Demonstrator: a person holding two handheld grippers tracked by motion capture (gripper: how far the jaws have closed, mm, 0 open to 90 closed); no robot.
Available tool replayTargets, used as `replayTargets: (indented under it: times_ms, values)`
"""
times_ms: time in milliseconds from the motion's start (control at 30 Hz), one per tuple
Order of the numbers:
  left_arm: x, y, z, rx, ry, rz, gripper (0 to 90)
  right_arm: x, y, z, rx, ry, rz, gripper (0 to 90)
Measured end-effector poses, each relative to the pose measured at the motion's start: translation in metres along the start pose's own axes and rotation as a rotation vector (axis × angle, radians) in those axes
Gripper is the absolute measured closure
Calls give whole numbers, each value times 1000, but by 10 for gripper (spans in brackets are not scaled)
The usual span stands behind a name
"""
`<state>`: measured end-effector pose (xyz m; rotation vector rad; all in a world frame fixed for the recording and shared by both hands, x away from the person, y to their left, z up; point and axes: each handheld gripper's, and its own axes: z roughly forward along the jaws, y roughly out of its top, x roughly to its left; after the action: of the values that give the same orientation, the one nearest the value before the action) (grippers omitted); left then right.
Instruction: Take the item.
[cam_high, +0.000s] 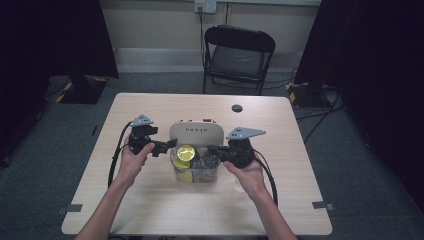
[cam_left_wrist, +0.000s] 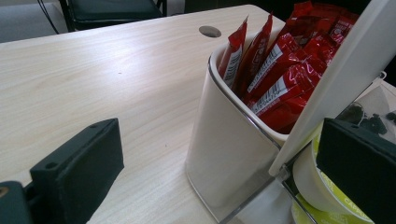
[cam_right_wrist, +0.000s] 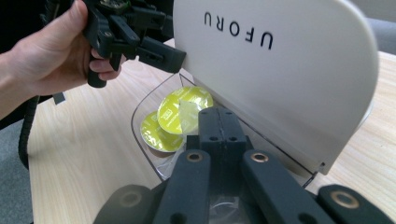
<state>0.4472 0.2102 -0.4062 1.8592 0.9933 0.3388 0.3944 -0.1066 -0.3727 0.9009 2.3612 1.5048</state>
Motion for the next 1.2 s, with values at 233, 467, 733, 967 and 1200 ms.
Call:
replayTargets:
  times_ms: [233,467,733,967,1200]
  values:
    - [-1,0,0,-3,6,-2,5,-1,0,-8,-10,-2,3,900]
    - [-1,-1,-1,2,14,3,5,0,3,-25,-36,-16,-3,900]
    - [1,-1,-2,-3,13,-6,5,-4,-1,-47,-46,-42,1,900]
    - [1,-2,-3,-1,15,-3,5,-5,-6,-65,-49,-69,-3,900]
    - [1,-4,-2,3,17,-6,5,-8,-17,-80,-38,-100,1,900]
